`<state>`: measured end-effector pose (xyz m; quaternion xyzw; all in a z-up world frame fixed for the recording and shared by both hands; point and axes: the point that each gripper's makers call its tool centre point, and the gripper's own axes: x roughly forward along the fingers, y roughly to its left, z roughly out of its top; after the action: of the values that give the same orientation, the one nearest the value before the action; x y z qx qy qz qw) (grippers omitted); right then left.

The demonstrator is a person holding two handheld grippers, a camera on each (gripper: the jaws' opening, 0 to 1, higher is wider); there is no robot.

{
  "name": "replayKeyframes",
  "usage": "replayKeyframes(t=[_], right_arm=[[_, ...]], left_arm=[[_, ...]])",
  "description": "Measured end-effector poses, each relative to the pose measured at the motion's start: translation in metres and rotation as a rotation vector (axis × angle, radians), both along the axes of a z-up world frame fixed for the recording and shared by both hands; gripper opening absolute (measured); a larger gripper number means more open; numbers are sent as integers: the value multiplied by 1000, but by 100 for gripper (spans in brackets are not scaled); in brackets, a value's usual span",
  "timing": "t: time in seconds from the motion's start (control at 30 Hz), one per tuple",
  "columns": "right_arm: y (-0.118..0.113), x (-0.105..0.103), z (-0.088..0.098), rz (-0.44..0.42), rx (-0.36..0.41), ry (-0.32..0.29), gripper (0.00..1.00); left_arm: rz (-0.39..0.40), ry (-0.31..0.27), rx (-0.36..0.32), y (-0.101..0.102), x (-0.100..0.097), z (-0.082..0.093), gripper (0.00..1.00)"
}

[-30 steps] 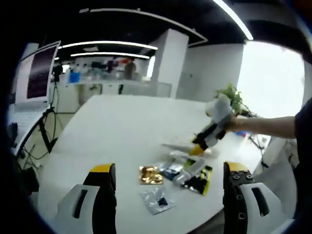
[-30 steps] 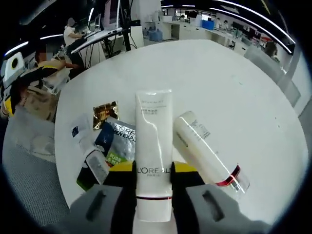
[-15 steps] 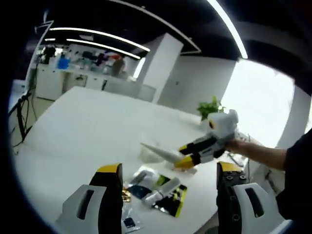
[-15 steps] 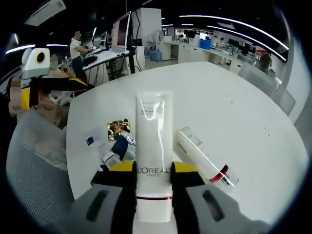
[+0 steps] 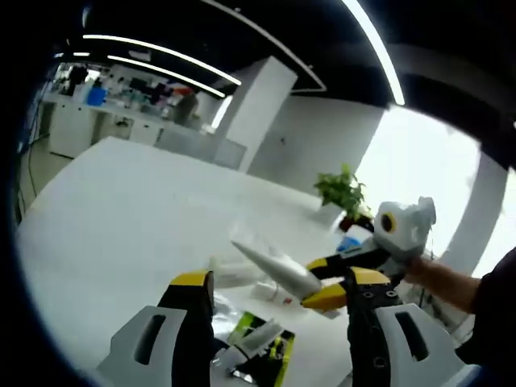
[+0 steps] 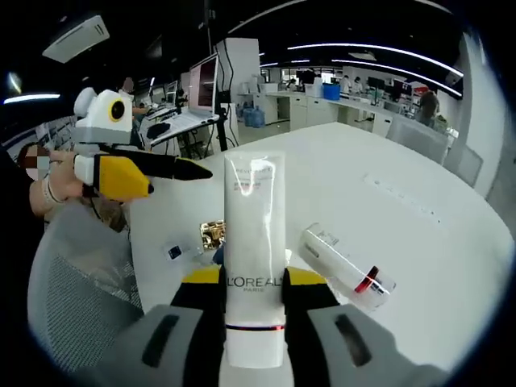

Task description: Arrange the skincare products in the storage area until every visible bottle or jar stands upright without overlapping.

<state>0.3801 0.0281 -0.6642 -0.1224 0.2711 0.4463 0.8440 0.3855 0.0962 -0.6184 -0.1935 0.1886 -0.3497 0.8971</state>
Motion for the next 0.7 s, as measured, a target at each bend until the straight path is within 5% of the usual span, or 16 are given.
replayKeyframes(t=[0.7], right_arm=[[-15,-24,10,-61,77,-17,26]], left_arm=[[-113,134,-114,-65,-4,-15,43]])
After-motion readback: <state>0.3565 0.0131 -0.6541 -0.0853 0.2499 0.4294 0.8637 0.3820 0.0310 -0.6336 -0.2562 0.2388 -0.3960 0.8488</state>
